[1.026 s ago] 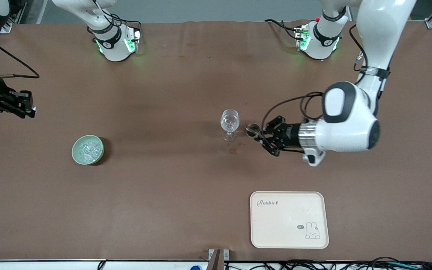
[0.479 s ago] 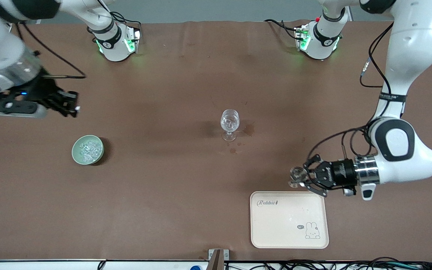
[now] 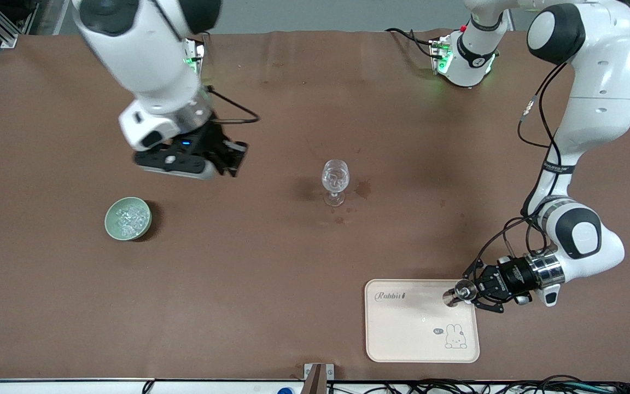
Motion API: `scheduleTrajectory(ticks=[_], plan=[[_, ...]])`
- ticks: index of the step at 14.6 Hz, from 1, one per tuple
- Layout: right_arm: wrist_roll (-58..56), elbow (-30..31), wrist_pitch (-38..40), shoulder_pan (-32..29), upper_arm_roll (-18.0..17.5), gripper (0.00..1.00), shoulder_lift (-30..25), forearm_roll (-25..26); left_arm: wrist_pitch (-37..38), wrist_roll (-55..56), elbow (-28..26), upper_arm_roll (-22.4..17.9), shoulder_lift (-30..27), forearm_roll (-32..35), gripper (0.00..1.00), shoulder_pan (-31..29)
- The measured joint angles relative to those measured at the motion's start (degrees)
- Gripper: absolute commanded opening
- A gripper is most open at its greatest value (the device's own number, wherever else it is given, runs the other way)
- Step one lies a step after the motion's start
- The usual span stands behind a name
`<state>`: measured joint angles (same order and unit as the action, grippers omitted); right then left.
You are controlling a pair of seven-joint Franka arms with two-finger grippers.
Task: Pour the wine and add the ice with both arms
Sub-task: 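Carry the jigger to the tray while the right gripper nears the glass, then lower the jigger onto the tray while the right gripper drops ice into the glass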
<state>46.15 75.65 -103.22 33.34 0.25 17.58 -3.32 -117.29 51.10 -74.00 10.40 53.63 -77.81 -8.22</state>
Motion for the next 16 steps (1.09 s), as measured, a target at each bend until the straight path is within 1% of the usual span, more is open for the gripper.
scheduleTrajectory(ticks=[3,5,10,14,15,16], plan=[[4.2,-0.6,-4.0,4.9,0.0,0.02,2.9,0.0,-2.8,0.0,2.2,-0.1,3.5,-0.3,0.01,-0.3],[5.4,-0.9,-4.6,7.0,0.0,0.02,4.2,0.0,-3.5,0.0,3.5,-0.1,5.5,-1.4,0.01,-0.2],[7.3,-0.9,-4.6,10.9,0.1,0.03,6.3,0.0,-3.7,-2.4,5.2,0.0,9.7,-5.1,0.01,0.0],[7.4,-0.9,-7.1,12.7,0.1,0.03,7.8,-0.1,-3.7,-2.6,5.5,0.0,11.2,-5.6,0.02,0.3],[7.7,-0.9,-7.8,13.0,0.1,0.03,8.2,-0.1,-3.7,-2.8,5.5,0.0,11.5,-5.9,0.04,0.3],[8.4,-0.9,-8.4,13.2,0.1,0.03,8.6,-0.1,-3.7,-3.1,5.6,0.0,11.7,-6.4,0.09,0.3]])
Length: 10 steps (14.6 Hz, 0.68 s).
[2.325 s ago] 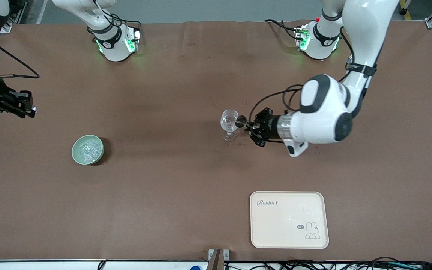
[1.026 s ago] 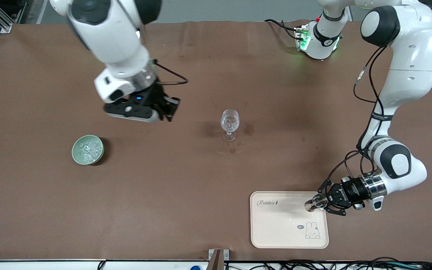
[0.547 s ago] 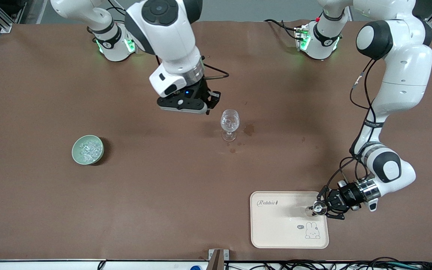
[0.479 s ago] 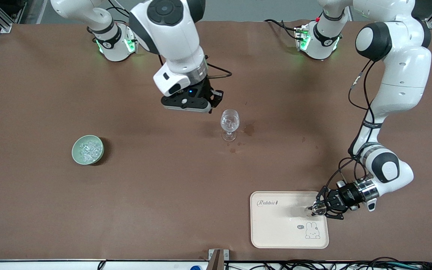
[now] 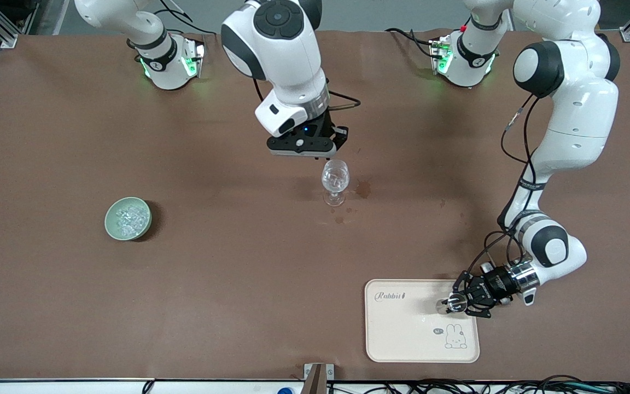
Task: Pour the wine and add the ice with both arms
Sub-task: 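Lower the jigger onto the tray while the right gripper drops ice into the glass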
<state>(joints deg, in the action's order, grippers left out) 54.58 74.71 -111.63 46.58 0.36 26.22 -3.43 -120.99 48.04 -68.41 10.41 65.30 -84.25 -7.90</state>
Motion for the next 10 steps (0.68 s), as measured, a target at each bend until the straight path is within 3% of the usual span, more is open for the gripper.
scheduleTrajectory(ticks=[3,5,10], plan=[[1.2,0.0,-2.4,0.9,0.0,0.03,1.7,0.0,0.0,-0.8,0.0,0.0,0.2,-0.5,0.52,0.0],[1.3,0.0,-2.7,1.2,0.0,0.03,2.6,0.0,0.0,-2.8,0.0,0.1,0.2,-0.6,1.00,0.0],[1.3,0.5,-4.1,1.6,0.0,0.05,4.2,0.0,0.1,-4.1,1.1,0.5,-0.5,0.6,1.00,0.0]])
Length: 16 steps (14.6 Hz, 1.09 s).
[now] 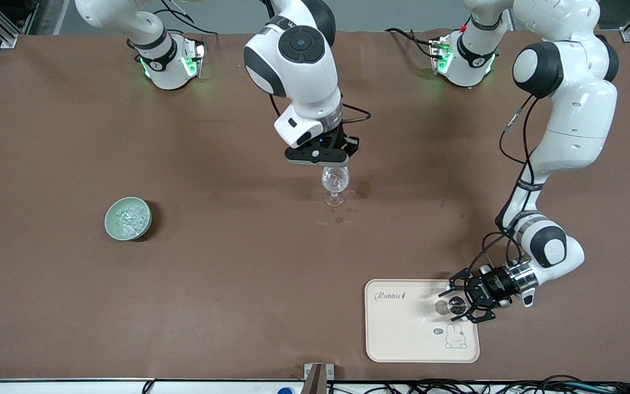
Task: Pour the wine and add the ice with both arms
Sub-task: 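Open the left gripper and withdraw while the right gripper rises from the glass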
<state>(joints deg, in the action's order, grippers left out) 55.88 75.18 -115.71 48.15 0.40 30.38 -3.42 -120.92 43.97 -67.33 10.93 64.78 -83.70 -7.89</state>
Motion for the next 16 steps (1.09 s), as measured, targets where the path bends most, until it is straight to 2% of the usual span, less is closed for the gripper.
scheduleTrajectory(ticks=[2,5,9,11,12,13,15,16], plan=[[0.0,0.8,-1.0,0.2,0.0,0.05,0.3,0.0,0.6,0.6,0.3,0.0,-2.3,6.8,1.00,-0.4],[0.0,1.3,-1.6,0.4,0.0,0.08,1.2,0.2,6.0,4.9,0.3,-0.1,-7.1,18.9,1.00,-2.8],[0.0,1.4,-3.3,0.5,0.0,0.20,2.7,0.3,14.7,5.9,0.3,-0.2,-12.9,36.4,1.00,-6.6],[0.0,1.4,-3.9,0.5,0.1,0.25,3.5,0.3,19.4,5.9,0.3,-0.1,-16.1,42.4,1.00,-6.8],[0.0,1.4,-3.9,0.5,0.1,0.31,3.8,0.4,21.2,5.9,0.3,-0.1,-18.0,45.2,1.00,-6.8],[0.0,1.4,-4.0,0.6,0.1,0.44,3.9,0.5,22.8,5.9,0.3,-0.1,-19.9,48.6,1.00,-6.8],[0.0,1.6,-4.0,0.6,0.1,0.76,4.1,0.7,25.0,5.8,0.3,0.4,-23.7,55.9,1.00,-6.5],[0.0,1.7,-4.0,0.6,0.1,0.88,4.1,0.8,25.8,5.7,0.3,1.1,-25.6,59.3,1.00,-6.1]])
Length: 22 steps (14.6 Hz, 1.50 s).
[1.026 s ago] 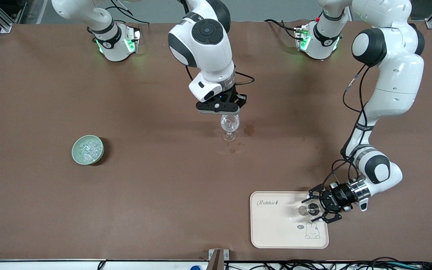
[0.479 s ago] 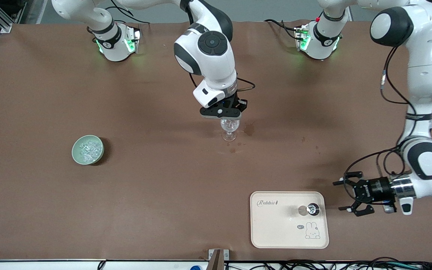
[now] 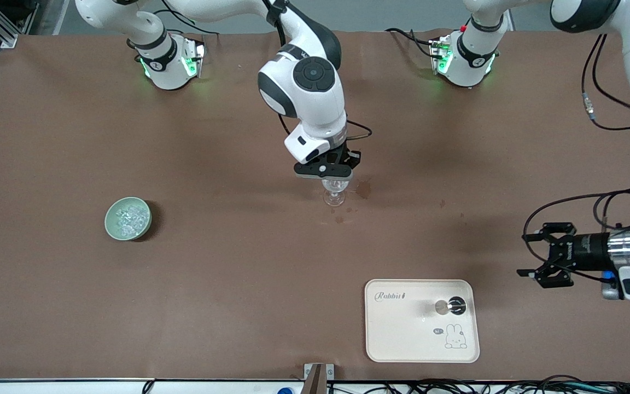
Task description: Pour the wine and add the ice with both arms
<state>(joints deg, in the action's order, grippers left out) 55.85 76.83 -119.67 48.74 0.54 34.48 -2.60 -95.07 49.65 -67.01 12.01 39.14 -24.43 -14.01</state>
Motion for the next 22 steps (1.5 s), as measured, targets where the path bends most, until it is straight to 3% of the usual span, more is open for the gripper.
scheduleTrajectory(ticks=[3,6,10,12,14,18,22], plan=[[0.0,0.1,0.1,0.0,0.8,0.99,0.0,0.2,2.3,0.0,0.0,2.7,-5.3,8.0,1.00,2.1],[0.0,-0.3,1.8,-1.3,1.7,1.00,-1.4,0.4,3.3,-4.1,-0.2,5.0,-9.0,13.9,1.00,2.9],[-3.8,-1.3,11.1,-9.3,2.3,1.00,-9.0,1.0,4.2,-13.0,-0.3,6.9,-13.2,25.4,1.00,5.4],[-7.4,-1.4,16.2,-15.1,2.4,1.00,-13.7,4.0,4.5,-15.4,-0.6,6.8,-16.1,27.7,1.00,7.7],[-13.0,-1.2,21.0,-20.5,2.4,1.00,-17.3,6.9,5.1,-21.0,-1.8,4.5,-19.8,28.2,1.00,10.0],[-25.2,3.4,23.0,-30.2,2.4,1.00,-22.8,7.5,6.3,-36.5,-7.6,-6.5,-28.3,28.2,1.00,17.0],[-35.9,12.2,23.0,-36.1,2.3,1.00,-30.5,7.5,9.3,-44.1,-11.9,-7.9,-33.9,28.2,1.00,17.0]])
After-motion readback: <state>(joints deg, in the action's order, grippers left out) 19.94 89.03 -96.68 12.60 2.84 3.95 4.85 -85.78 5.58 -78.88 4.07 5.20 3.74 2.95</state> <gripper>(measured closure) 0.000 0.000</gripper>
